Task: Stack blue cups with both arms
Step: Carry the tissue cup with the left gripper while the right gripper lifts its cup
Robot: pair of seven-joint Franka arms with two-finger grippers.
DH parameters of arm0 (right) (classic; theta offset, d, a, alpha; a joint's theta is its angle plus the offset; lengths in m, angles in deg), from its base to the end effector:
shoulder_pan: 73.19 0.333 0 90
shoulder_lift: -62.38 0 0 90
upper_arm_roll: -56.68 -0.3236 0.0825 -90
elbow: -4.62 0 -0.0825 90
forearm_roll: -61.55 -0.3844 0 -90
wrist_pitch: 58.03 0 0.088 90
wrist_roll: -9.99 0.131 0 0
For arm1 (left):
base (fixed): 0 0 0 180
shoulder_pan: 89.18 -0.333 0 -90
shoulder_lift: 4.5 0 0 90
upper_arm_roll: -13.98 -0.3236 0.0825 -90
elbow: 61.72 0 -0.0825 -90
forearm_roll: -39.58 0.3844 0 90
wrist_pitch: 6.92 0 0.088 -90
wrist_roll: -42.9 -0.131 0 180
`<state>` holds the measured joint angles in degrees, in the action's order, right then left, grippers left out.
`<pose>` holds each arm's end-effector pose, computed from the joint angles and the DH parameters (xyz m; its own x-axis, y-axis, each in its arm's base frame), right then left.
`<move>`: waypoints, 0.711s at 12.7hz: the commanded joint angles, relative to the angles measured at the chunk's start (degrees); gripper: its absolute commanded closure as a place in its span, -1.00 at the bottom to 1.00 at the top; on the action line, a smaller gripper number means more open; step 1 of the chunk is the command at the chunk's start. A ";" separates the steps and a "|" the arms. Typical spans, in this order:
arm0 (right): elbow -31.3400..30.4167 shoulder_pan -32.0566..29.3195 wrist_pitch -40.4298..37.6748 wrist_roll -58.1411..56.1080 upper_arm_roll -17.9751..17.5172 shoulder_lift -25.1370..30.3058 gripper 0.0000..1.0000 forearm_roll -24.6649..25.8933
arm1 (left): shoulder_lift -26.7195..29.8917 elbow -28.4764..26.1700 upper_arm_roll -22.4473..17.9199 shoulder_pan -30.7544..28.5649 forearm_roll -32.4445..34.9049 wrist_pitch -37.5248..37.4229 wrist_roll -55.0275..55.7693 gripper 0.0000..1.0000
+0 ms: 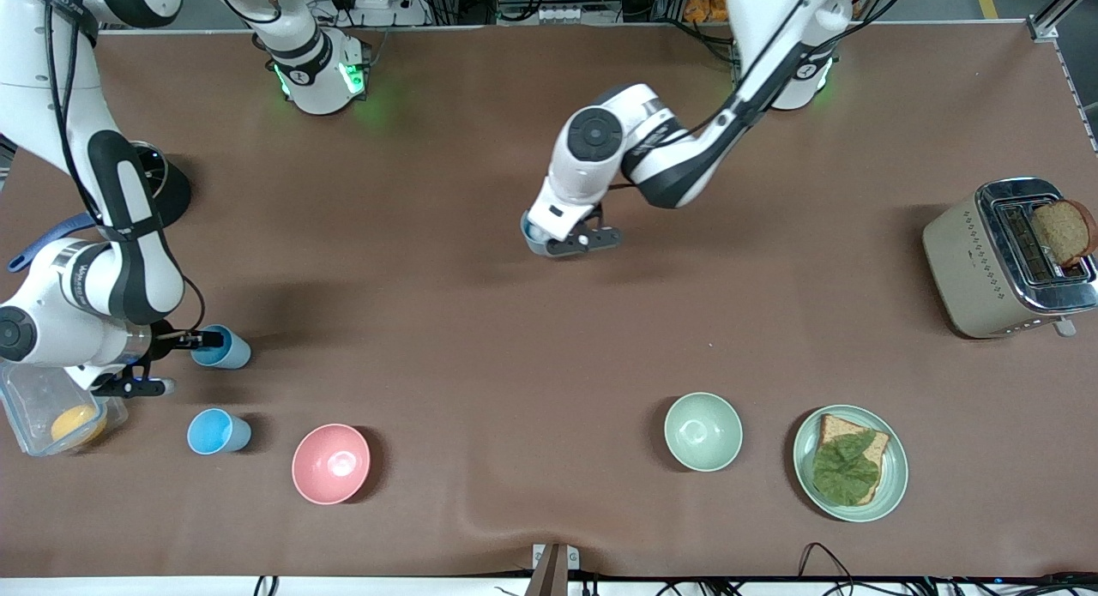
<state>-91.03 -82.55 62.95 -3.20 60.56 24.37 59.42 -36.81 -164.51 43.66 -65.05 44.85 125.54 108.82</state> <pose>0.6405 -0.1448 0.1851 0.9765 -0.0096 -0.2153 -0.0176 -0.9992 -0.0353 0.4125 -0.5163 0.2559 0.9637 0.2074 -0.1682 0.2270 -0.9680 0.1072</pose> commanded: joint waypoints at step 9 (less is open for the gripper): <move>-0.07 1.70 -3.90 -0.35 -0.88 5.39 1.00 -1.83 | -2.42 4.62 -0.50 4.70 9.40 0.36 14.05 -1.00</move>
<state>-90.70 -82.03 61.34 -3.48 59.71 27.13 58.56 -42.75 -160.23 43.53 -60.37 52.39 128.26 119.88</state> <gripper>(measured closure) 0.960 0.445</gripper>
